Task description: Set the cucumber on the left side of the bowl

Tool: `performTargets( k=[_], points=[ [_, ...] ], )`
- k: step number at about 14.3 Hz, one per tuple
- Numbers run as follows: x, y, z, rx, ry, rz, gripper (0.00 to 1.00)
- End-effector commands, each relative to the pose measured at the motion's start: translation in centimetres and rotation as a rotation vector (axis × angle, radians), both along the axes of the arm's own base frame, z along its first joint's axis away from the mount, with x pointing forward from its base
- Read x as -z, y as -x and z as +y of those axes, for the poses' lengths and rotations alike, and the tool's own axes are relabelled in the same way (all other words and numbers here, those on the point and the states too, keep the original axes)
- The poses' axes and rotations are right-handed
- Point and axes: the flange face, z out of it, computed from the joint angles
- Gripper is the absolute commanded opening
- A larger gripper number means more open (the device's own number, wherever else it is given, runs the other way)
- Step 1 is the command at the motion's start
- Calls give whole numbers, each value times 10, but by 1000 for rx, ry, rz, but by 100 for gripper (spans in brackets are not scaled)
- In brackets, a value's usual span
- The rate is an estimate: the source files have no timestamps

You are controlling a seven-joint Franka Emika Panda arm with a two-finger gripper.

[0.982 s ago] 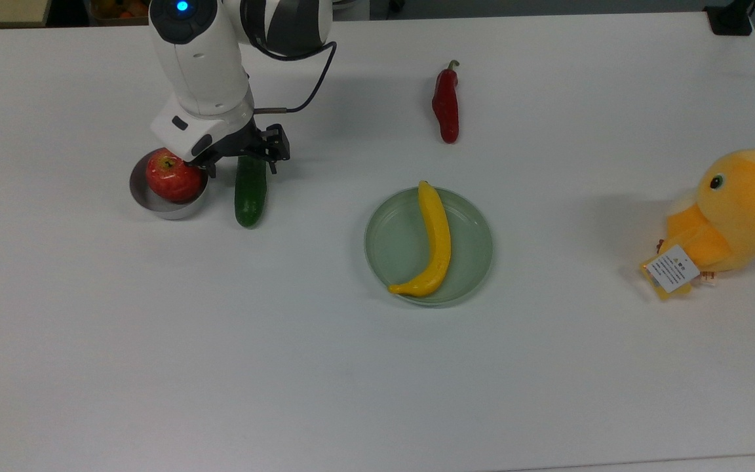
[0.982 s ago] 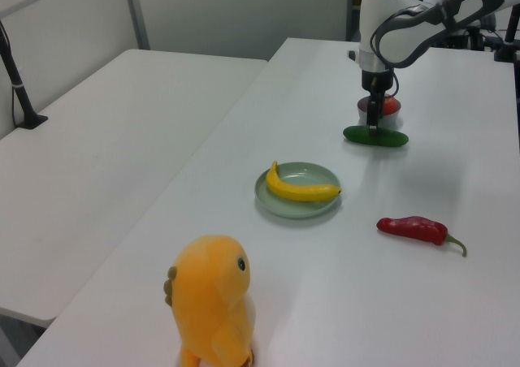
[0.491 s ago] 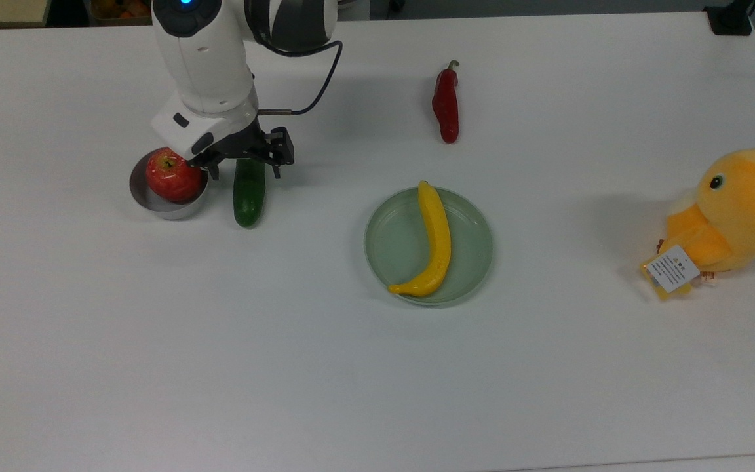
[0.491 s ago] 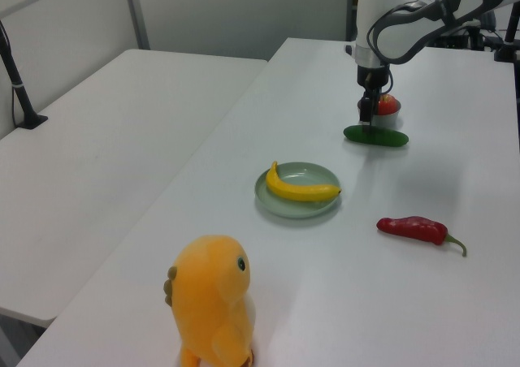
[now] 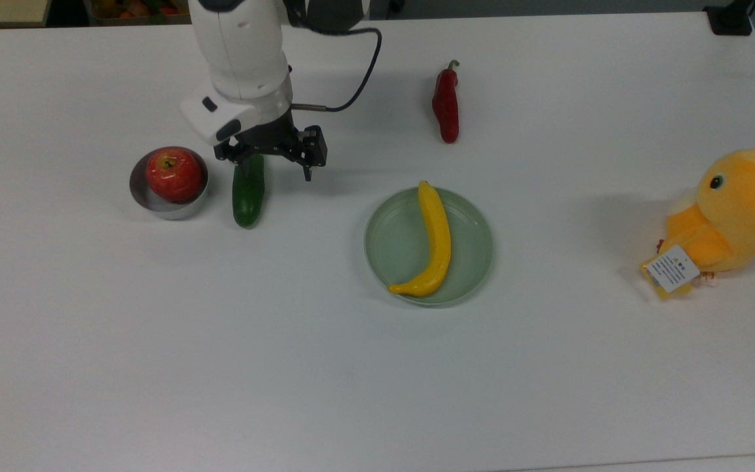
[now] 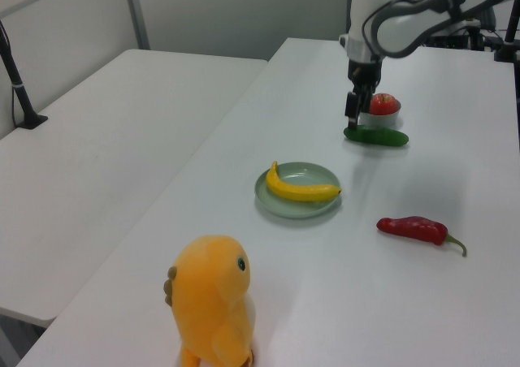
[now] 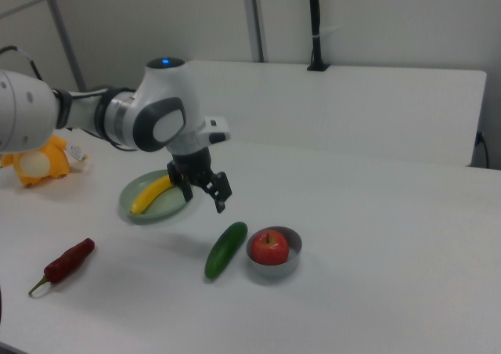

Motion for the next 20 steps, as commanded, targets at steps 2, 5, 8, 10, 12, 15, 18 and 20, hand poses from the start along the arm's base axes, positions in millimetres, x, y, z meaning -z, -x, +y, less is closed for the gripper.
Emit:
performTargets(
  k=[2, 5, 8, 10, 12, 15, 18, 20],
  points=[
    [-80, 32, 11, 56, -25, -14, 100],
    [-103, 56, 22, 30, -26, 62, 100],
    [-129, 68, 34, 68, -39, 42, 100],
    [-142, 69, 39, 60, -43, 21, 100],
    [-142, 71, 52, 5, 7, 24, 100],
    [-128, 70, 60, -58, 84, 48, 100],
    [-128, 68, 63, -66, 87, 43, 100],
    [-127, 67, 65, -71, 87, 41, 100]
  ],
)
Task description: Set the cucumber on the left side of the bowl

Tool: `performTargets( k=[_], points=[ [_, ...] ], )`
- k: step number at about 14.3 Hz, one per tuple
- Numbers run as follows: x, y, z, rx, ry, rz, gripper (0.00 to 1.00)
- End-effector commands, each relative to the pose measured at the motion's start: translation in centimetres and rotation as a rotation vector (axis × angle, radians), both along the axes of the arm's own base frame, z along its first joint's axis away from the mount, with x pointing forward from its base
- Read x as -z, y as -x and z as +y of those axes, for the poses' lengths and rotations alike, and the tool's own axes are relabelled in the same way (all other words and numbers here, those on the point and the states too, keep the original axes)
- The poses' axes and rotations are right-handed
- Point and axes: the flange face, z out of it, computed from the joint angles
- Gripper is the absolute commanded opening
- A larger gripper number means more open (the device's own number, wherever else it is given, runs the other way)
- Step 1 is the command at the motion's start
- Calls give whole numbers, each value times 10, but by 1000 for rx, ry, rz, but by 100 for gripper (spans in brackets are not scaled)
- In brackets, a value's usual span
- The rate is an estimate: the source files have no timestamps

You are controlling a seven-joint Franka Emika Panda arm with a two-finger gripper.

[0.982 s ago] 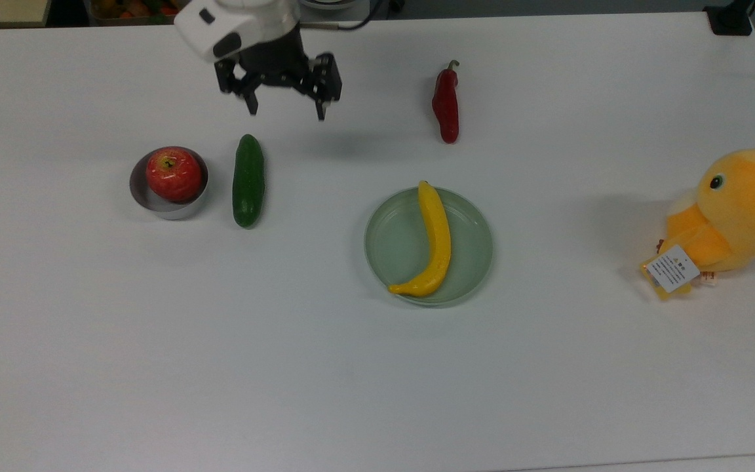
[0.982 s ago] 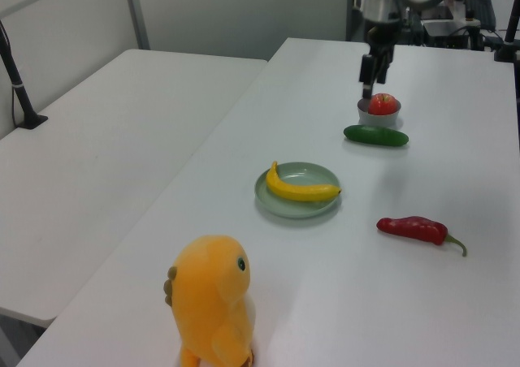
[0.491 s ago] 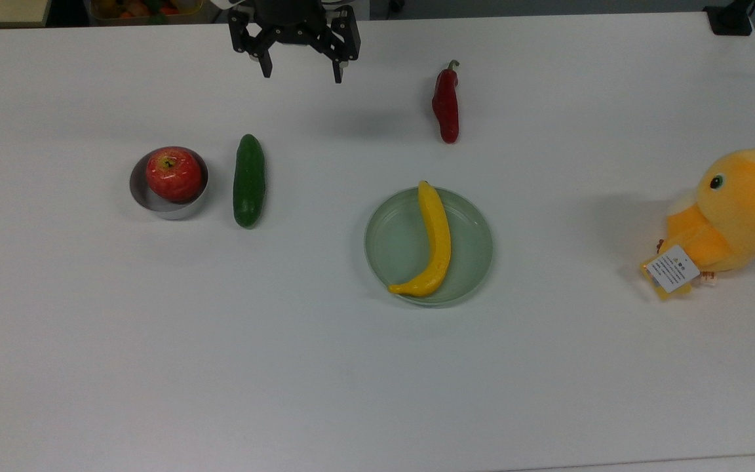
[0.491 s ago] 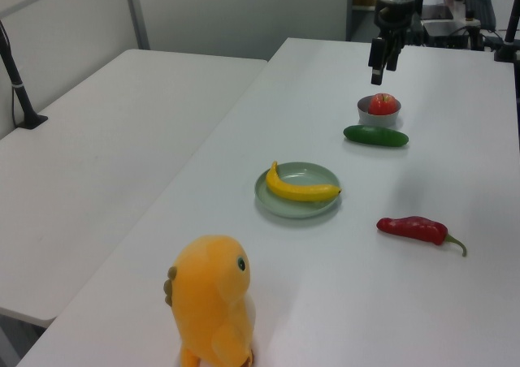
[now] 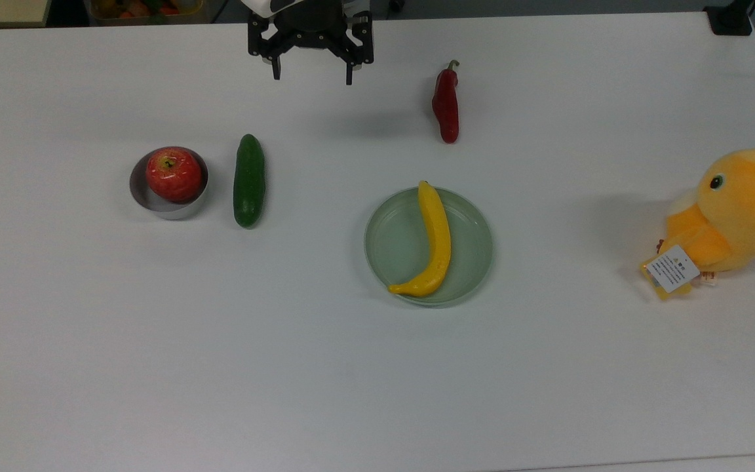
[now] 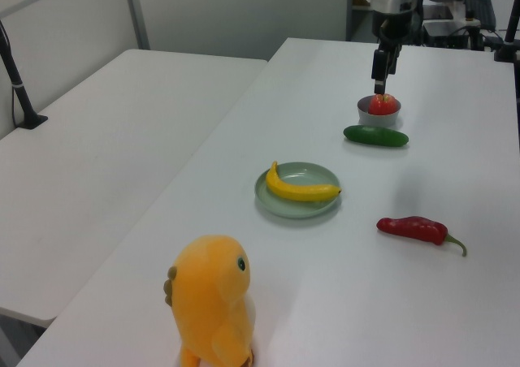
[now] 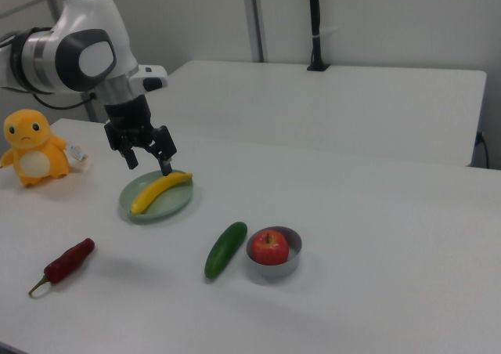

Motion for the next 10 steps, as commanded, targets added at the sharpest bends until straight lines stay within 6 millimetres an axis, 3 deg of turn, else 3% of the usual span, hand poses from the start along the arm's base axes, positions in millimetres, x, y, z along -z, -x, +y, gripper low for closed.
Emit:
performTargets(
  k=[1, 10],
  points=[
    [1, 1, 0, -7, 16, 10, 100],
    [11, -2, 4, 27, -41, 29, 100]
  ],
)
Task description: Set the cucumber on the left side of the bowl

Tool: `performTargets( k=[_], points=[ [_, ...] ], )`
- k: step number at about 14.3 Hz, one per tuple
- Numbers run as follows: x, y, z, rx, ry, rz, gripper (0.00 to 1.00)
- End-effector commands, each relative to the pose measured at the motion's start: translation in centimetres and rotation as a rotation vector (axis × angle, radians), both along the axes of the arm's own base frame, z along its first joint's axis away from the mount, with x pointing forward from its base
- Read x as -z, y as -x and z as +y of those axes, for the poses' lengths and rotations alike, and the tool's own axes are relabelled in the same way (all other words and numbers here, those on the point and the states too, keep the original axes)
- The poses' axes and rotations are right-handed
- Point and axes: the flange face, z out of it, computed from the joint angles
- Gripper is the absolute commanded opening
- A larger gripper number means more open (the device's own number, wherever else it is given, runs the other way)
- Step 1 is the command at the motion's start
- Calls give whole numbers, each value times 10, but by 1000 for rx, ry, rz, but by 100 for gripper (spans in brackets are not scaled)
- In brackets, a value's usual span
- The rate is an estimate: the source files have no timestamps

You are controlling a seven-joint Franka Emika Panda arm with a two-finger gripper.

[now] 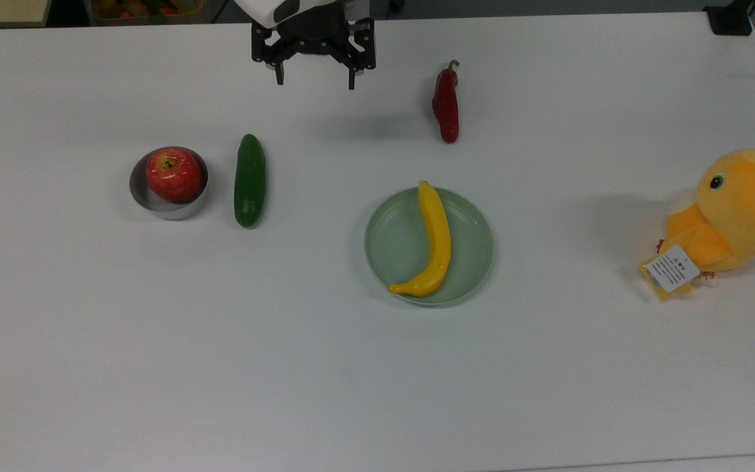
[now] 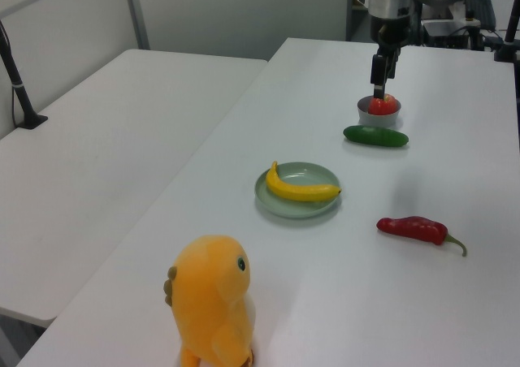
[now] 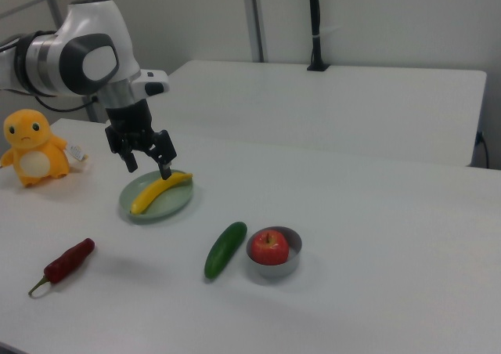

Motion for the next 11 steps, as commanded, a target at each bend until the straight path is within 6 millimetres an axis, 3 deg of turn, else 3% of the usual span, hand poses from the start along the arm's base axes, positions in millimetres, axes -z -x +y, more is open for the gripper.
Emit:
performTargets(
  k=[1, 11],
  points=[
    [1, 1, 3, 24, -34, 10, 100],
    [4, 2, 5, 37, -55, 19, 100]
  ],
)
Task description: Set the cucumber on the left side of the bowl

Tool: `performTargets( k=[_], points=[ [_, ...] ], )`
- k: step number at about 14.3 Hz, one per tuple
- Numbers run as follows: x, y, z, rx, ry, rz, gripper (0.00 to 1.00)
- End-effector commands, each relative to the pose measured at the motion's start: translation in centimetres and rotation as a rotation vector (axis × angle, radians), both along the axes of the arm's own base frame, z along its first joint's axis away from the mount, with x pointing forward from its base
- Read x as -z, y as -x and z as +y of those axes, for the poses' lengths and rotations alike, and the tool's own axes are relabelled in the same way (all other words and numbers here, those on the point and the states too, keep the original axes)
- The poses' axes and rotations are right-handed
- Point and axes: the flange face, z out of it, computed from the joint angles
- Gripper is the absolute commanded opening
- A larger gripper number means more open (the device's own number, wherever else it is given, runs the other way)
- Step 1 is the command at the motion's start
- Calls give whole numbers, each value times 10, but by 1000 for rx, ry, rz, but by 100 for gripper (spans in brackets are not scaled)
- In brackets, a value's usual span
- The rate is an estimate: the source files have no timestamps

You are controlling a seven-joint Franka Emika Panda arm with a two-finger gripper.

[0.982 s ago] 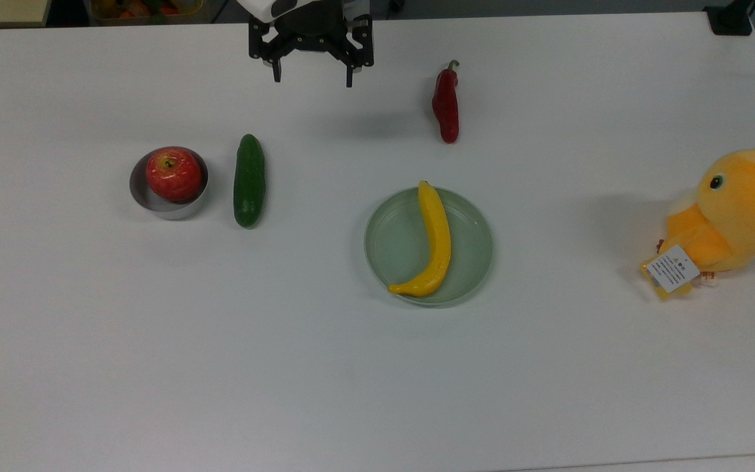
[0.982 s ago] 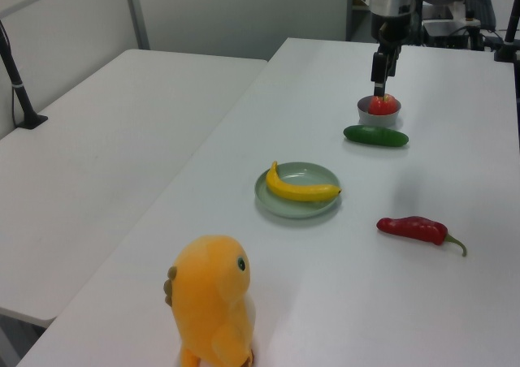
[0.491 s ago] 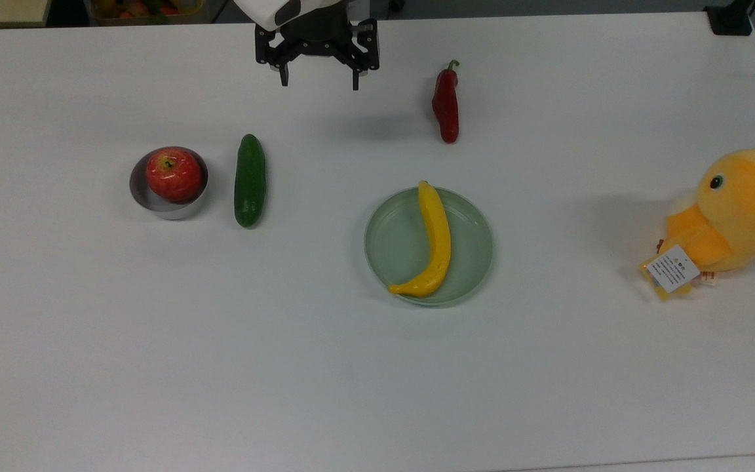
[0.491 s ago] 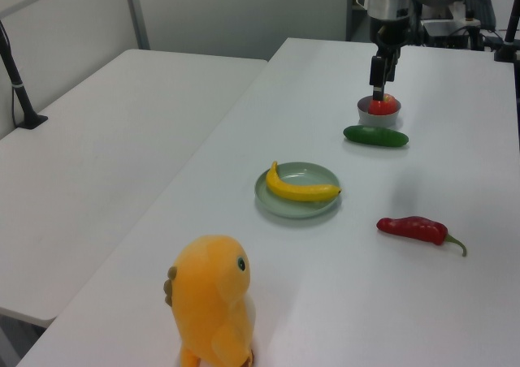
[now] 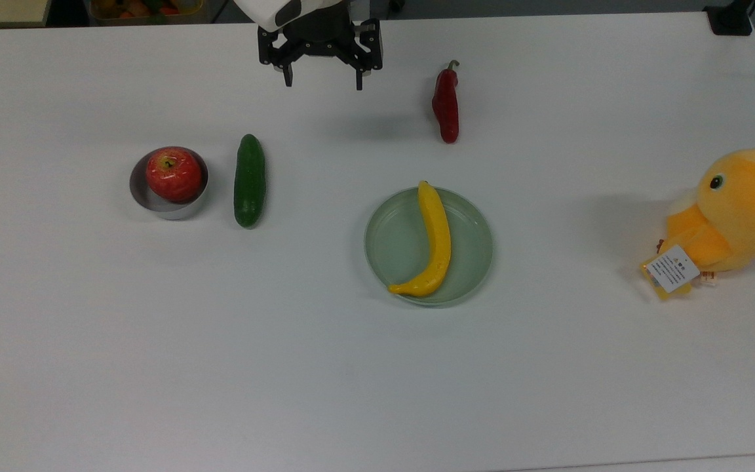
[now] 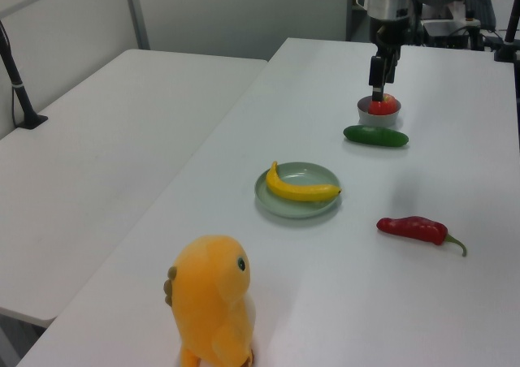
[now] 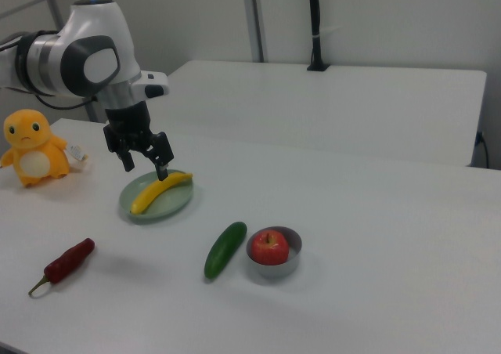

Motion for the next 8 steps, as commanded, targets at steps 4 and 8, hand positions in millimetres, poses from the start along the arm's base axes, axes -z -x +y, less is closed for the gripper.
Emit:
performTargets(
  k=[4, 8],
  points=[
    [-2, 2, -1, 25, -14, 4, 100],
    [-2, 2, -13, 41, 0, 4, 100]
  ],
)
